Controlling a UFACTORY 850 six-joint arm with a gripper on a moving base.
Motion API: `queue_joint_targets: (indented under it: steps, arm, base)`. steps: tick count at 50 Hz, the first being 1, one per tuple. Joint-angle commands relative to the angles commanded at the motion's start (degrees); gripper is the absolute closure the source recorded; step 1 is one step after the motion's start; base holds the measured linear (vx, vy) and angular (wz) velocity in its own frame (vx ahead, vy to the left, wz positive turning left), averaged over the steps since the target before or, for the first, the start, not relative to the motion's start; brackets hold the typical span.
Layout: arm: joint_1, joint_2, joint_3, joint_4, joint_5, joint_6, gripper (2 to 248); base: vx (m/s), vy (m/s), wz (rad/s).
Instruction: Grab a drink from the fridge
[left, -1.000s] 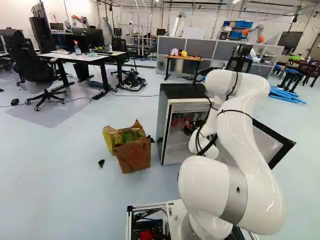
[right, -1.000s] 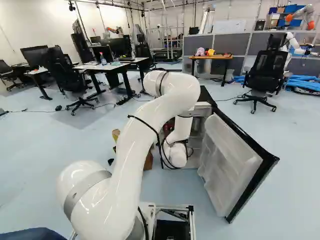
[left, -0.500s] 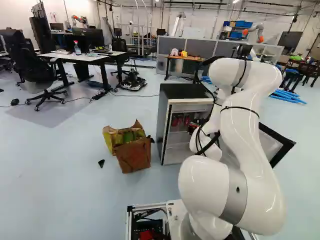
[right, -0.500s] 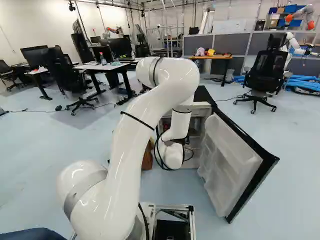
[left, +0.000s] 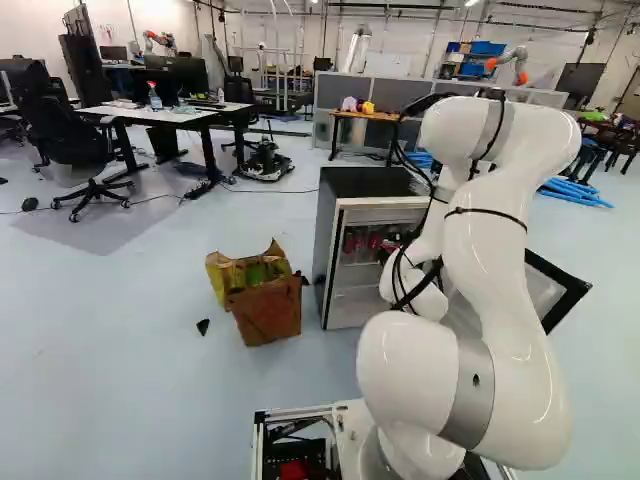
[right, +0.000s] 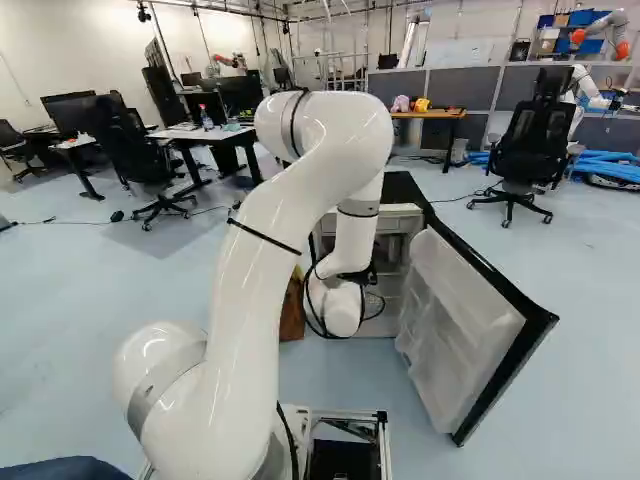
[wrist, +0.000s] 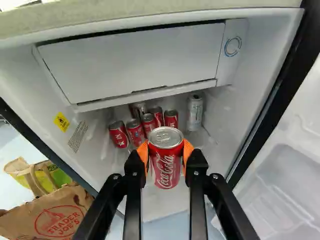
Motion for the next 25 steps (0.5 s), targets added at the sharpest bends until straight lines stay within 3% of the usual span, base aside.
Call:
queue_joint_targets:
  steps: [25]
  arm:
    - [0.0,4.8,2.3,0.0,-1.7,0.0,159]
  base:
    - [0.0,0.0,0.0]
